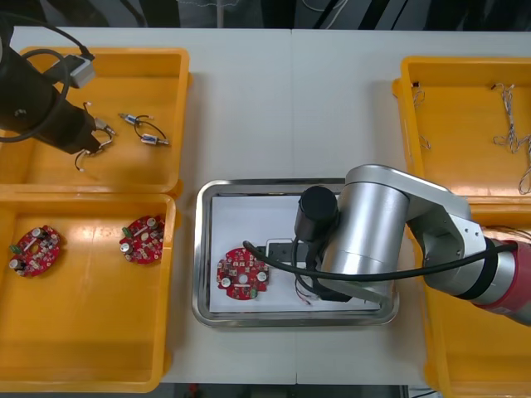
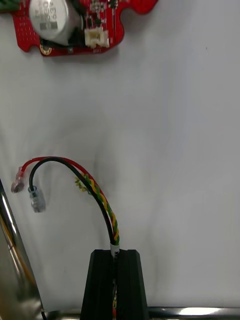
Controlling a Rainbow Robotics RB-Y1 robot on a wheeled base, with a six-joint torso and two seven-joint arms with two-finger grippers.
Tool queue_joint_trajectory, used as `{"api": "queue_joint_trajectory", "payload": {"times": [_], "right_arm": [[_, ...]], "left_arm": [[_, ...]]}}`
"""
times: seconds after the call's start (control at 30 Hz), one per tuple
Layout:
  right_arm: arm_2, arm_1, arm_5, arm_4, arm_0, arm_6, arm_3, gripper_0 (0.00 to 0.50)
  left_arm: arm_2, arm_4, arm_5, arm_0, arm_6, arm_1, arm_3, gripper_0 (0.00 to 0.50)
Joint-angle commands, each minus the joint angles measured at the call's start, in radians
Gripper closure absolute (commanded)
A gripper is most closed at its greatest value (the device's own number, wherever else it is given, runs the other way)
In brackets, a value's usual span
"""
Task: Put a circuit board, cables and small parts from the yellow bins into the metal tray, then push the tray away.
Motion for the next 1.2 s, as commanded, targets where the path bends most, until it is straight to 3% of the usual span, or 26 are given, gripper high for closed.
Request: {"api": "queue_joint_trajectory", "payload": {"times": [0.03, 0.2, 0.23, 0.27, 0.3, 0.37, 0.4, 0.43, 0.47, 0.5, 0.53, 0.9, 1.2], "right_arm": [[0.005, 0.035, -0.025, 0.036, 0.045, -0.004, -0.009, 0.5], [0.005, 0.035, -0.045, 0.047, 0.068, -0.005, -0.009, 0.5], [0.005, 0.036, -0.055, 0.059, 0.077, -0.005, -0.009, 0.458], [0.006, 0.038, -0.055, 0.062, 0.078, -0.009, -0.009, 0.449], [0.005, 0.038, -0.062, 0.079, 0.088, -0.005, -0.009, 0.397], [0.005, 0.039, -0.068, 0.091, 0.095, -0.004, -0.011, 0.375], [0.005, 0.039, -0.072, 0.099, 0.097, -0.002, -0.009, 0.287], [0.005, 0.039, -0.074, 0.102, 0.098, -0.002, -0.011, 0.245], [0.005, 0.041, -0.074, 0.107, 0.098, -0.002, -0.011, 0.245], [0.005, 0.041, -0.074, 0.111, 0.098, -0.002, -0.011, 0.042], [0.006, 0.042, -0.074, 0.116, 0.098, -0.002, -0.011, 0.0], [-0.027, 0.022, -0.052, 0.147, 0.098, -0.01, -0.067, 0.0], [-0.136, 0.019, 0.107, 0.141, 0.061, -0.016, -0.208, 0.0]], "left_arm": [[0.026, 0.006, -0.02, -0.035, -0.116, 0.044, 0.042, 0.0], [0.026, 0.005, -0.018, -0.063, -0.191, 0.035, 0.102, 0.0], [0.028, 0.0, -0.022, -0.074, -0.219, 0.033, 0.123, 0.0], [0.026, -0.002, -0.023, -0.075, -0.223, 0.033, 0.126, 0.0], [0.026, 0.0, -0.034, -0.084, -0.257, 0.03, 0.151, 0.0], [0.026, 0.001, -0.045, -0.091, -0.286, 0.027, 0.173, 0.0], [0.026, 0.0, -0.051, -0.098, -0.3, 0.024, 0.189, 0.0], [0.026, -0.003, -0.052, -0.101, -0.311, 0.023, 0.197, 0.0], [0.026, -0.008, -0.058, -0.11, -0.335, 0.018, 0.217, 0.0], [0.026, -0.011, -0.064, -0.118, -0.354, 0.012, 0.234, 0.0], [0.026, -0.012, -0.069, -0.123, -0.361, 0.007, 0.242, 0.0], [0.026, -0.046, -0.152, -0.178, -0.498, -0.06, 0.393, 0.0], [-0.049, -0.065, -0.213, -0.179, -0.519, -0.086, 0.415, 0.0]]}}
